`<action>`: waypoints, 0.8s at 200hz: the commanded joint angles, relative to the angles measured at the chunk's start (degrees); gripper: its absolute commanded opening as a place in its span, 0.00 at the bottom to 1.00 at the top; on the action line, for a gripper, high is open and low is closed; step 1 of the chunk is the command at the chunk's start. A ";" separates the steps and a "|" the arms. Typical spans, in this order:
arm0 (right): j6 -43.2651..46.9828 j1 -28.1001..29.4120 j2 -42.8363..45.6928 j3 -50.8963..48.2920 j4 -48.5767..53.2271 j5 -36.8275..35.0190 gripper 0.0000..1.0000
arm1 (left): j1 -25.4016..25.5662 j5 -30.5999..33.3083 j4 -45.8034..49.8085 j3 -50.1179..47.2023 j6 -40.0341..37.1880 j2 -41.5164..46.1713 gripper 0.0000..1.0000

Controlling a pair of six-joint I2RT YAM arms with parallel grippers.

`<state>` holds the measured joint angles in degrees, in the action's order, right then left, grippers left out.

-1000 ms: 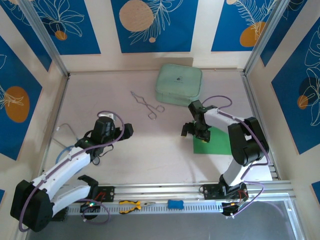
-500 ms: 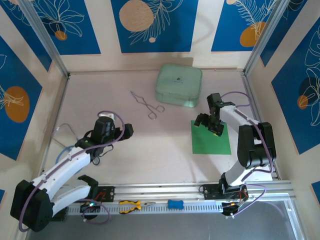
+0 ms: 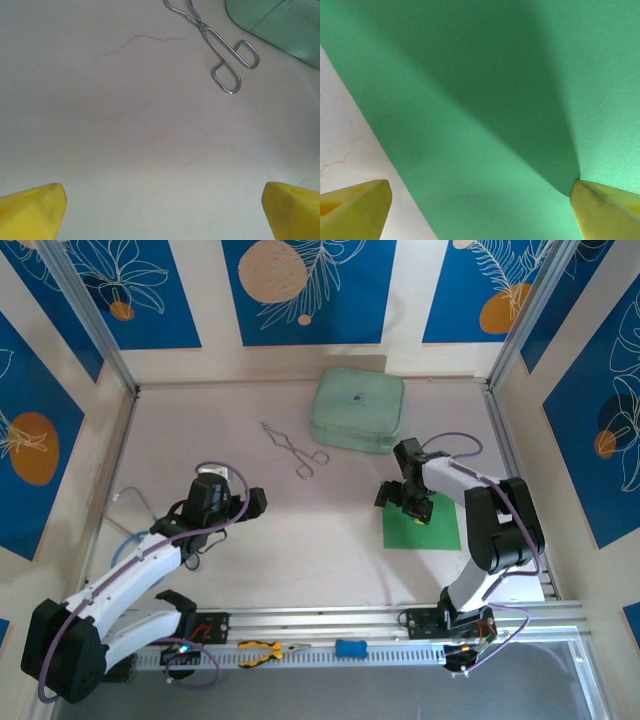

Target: Fold a paper plane with a square sheet of paper (pick it up from the middle)

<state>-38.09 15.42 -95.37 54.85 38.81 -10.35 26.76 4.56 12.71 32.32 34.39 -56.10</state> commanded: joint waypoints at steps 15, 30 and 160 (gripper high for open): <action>-4.87 3.73 -1.05 -1.59 -1.28 1.38 0.93 | 0.30 -0.69 0.23 0.13 -0.57 0.12 1.00; -6.42 5.85 -0.36 -2.06 -1.78 1.13 0.93 | 0.30 -0.86 0.25 0.07 -0.49 0.28 1.00; -15.85 30.51 -5.04 7.15 -8.87 4.47 0.95 | 0.23 -1.80 1.04 -1.68 -0.49 3.39 1.00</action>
<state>-53.58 43.99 -100.05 60.69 32.47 -10.17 26.76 4.49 12.93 31.35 34.41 -54.19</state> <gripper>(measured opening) 0.947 0.998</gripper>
